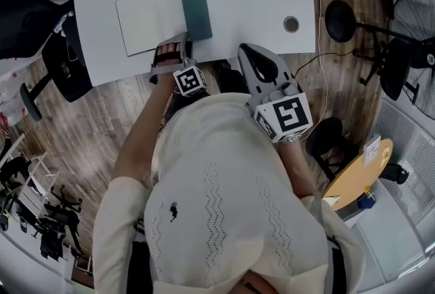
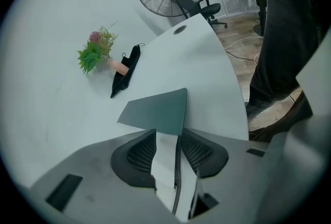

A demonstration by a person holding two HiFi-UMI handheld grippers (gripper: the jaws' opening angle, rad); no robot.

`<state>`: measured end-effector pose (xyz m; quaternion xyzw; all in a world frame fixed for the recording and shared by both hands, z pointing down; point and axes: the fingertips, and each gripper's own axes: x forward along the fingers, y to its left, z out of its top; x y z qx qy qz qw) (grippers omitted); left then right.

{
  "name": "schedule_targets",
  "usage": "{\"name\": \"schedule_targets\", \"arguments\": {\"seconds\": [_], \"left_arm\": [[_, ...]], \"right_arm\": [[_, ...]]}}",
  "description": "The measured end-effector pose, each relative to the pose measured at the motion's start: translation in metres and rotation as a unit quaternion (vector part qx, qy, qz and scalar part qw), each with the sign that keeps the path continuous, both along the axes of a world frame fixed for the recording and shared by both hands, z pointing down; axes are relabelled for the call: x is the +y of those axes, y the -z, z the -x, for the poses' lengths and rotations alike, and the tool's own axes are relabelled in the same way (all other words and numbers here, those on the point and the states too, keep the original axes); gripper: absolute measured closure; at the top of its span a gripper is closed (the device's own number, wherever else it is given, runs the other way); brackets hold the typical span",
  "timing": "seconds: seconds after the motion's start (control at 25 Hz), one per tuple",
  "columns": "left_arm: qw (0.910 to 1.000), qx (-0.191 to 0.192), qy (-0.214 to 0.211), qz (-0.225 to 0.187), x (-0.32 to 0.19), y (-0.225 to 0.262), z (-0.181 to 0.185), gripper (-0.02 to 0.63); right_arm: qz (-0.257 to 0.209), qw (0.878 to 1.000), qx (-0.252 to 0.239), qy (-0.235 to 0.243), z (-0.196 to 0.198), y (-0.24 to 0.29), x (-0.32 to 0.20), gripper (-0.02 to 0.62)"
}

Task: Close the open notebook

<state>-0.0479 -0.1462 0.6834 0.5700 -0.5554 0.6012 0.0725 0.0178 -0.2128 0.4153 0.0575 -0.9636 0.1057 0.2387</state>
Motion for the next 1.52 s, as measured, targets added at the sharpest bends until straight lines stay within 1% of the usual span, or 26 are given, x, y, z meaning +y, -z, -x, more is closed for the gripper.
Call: {"name": "schedule_targets", "arguments": {"seconds": [0.16,0.36,0.52,0.64,0.76,0.88,0.96,1.12,1.24,1.4,1.52], "left_arm": [[0.9997,-0.024,0.002,0.002,0.002,0.001,-0.001,0.451],[0.9978,-0.057,0.022,-0.024,0.000,0.007,0.001,0.451],[0.9962,-0.074,0.023,-0.038,-0.002,0.008,0.000,0.455],[0.9950,-0.089,0.016,-0.043,-0.004,0.007,0.000,0.476],[0.9942,-0.099,0.012,-0.040,-0.005,0.003,-0.001,0.503],[0.9935,-0.103,0.021,-0.046,-0.007,0.001,-0.003,0.535],[0.9936,-0.096,0.038,-0.047,-0.007,-0.002,-0.004,0.549],[0.9937,-0.047,0.088,-0.052,-0.008,-0.004,-0.003,0.572],[0.9910,-0.024,0.116,-0.063,-0.008,-0.003,-0.002,0.581],[0.9834,0.019,0.156,-0.090,-0.010,-0.002,0.001,0.586],[0.9738,0.060,0.191,-0.109,-0.009,-0.001,0.002,0.586]], "right_arm": [[0.001,1.000,0.006,0.003,-0.003,-0.003,-0.003,0.594],[0.000,1.000,0.013,0.021,-0.004,-0.006,-0.003,0.594],[-0.001,0.999,0.015,0.035,-0.007,-0.008,-0.002,0.594],[-0.003,0.999,0.019,0.043,-0.011,-0.010,-0.003,0.594],[-0.006,0.999,0.021,0.049,-0.016,-0.010,-0.006,0.594],[-0.007,0.998,0.024,0.053,-0.023,-0.012,-0.010,0.594],[-0.008,0.998,0.027,0.058,-0.028,-0.015,-0.012,0.594],[-0.008,0.997,0.028,0.067,-0.035,-0.017,-0.015,0.594],[-0.009,0.997,0.027,0.071,-0.040,-0.017,-0.019,0.594],[-0.009,0.996,0.027,0.082,-0.045,-0.018,-0.021,0.594],[-0.009,0.995,0.025,0.094,-0.048,-0.019,-0.020,0.594]]}}
